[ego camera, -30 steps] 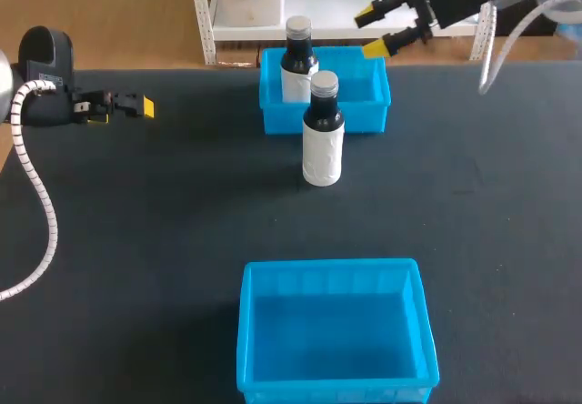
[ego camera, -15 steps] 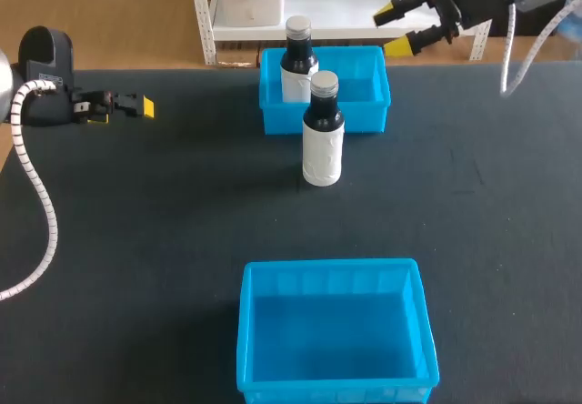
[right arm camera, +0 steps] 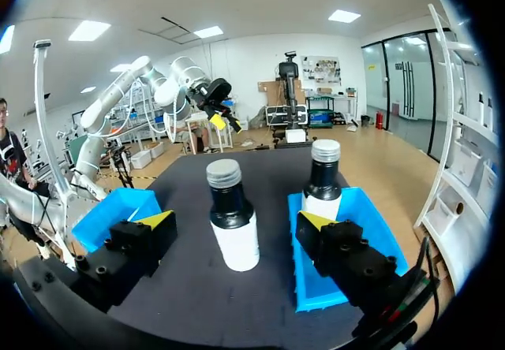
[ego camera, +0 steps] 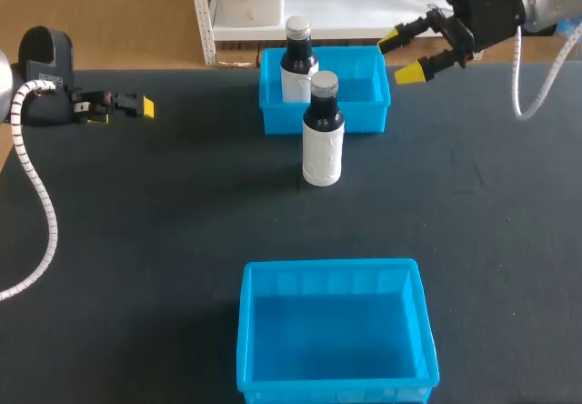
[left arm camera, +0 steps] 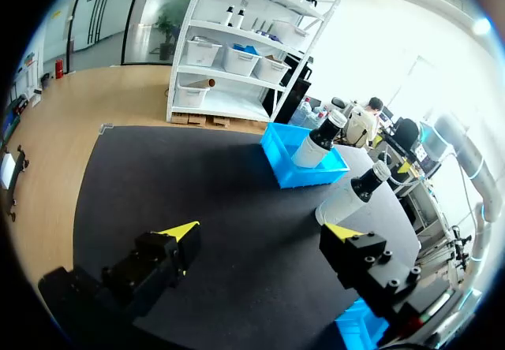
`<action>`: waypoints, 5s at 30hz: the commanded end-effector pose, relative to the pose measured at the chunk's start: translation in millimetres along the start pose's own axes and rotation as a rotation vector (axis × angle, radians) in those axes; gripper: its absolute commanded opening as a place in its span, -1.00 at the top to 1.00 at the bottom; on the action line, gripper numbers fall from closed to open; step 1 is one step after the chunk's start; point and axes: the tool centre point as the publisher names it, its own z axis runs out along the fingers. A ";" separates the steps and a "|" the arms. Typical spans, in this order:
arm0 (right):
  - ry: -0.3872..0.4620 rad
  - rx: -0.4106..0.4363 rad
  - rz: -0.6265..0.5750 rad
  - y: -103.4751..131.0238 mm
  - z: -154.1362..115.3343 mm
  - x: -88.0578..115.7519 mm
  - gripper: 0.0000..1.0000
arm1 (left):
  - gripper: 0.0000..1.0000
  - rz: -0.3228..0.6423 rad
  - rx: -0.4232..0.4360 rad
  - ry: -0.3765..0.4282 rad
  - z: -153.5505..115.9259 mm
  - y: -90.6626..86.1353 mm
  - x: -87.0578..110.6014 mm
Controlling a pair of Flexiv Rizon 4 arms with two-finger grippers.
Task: Pick up the bottle, and place it in the far bin if it is heavy, or in the near bin if it is light.
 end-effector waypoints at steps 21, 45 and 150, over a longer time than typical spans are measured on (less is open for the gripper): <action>0.033 0.506 0.015 23.4 20.4 -4.8 -1.00 | -1.00 0.000 0.000 0.000 0.0 0.0 0.0; 0.018 0.276 0.013 25.5 39.5 7.9 -1.00 | -1.00 0.000 0.000 0.000 0.0 0.0 0.0; 0.067 0.152 0.060 1.3 119.0 4.7 -0.22 | -1.00 0.000 0.000 0.000 0.0 0.0 0.0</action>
